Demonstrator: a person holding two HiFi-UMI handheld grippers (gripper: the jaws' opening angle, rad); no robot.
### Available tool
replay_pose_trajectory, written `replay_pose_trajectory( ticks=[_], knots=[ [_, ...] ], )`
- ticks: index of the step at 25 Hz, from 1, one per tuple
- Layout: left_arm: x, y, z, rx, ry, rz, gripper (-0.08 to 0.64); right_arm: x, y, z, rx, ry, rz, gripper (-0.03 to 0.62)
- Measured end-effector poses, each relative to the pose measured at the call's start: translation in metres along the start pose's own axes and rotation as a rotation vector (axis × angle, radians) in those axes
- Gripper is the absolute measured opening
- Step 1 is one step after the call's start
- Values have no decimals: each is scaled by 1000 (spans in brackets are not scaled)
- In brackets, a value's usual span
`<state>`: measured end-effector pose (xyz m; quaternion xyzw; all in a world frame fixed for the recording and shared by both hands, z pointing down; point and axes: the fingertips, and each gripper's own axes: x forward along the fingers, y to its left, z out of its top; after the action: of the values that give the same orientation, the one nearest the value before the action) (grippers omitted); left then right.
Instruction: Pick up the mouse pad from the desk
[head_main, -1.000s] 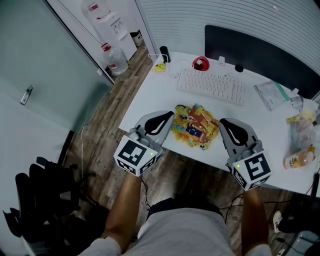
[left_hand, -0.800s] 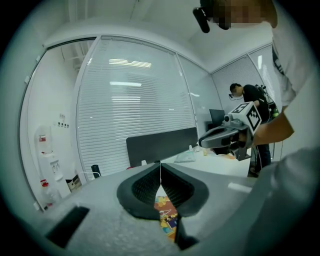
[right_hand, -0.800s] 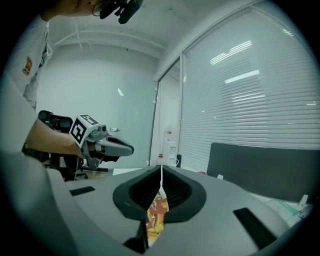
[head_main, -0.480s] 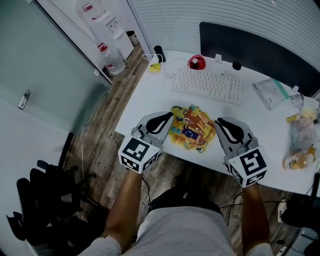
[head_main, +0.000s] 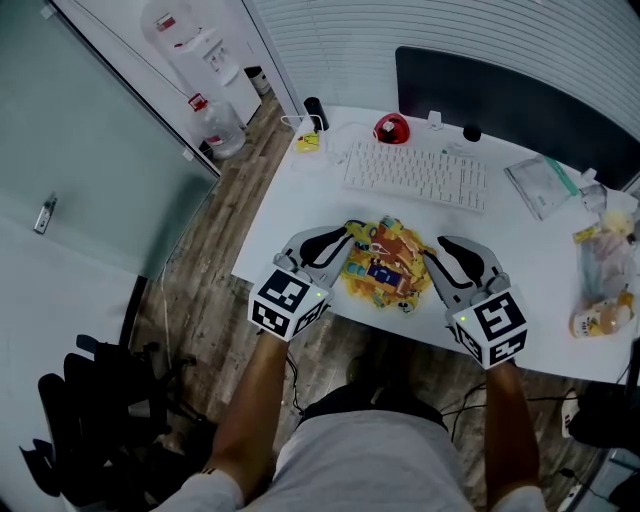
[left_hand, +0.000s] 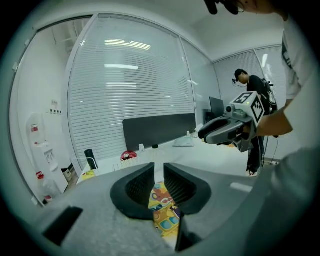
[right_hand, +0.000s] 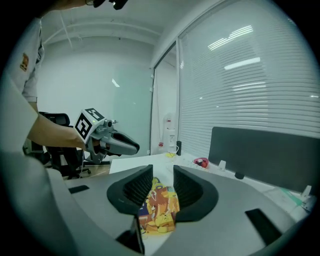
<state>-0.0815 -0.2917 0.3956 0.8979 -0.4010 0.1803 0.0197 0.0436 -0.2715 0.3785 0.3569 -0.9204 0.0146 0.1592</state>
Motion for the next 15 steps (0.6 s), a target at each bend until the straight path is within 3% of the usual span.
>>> replay_pose_trajectory(
  ticks=[1, 8, 15],
  knots=[
    [2, 1, -3, -5, 13, -6, 67, 2, 1, -3, 4, 15, 5, 106],
    [16, 3, -33, -16, 126, -49, 200, 19, 3, -28, 10, 114, 26, 195],
    [24, 2, -67, -35, 236, -81, 261, 34, 4, -57, 23, 215, 32, 248]
  ],
)
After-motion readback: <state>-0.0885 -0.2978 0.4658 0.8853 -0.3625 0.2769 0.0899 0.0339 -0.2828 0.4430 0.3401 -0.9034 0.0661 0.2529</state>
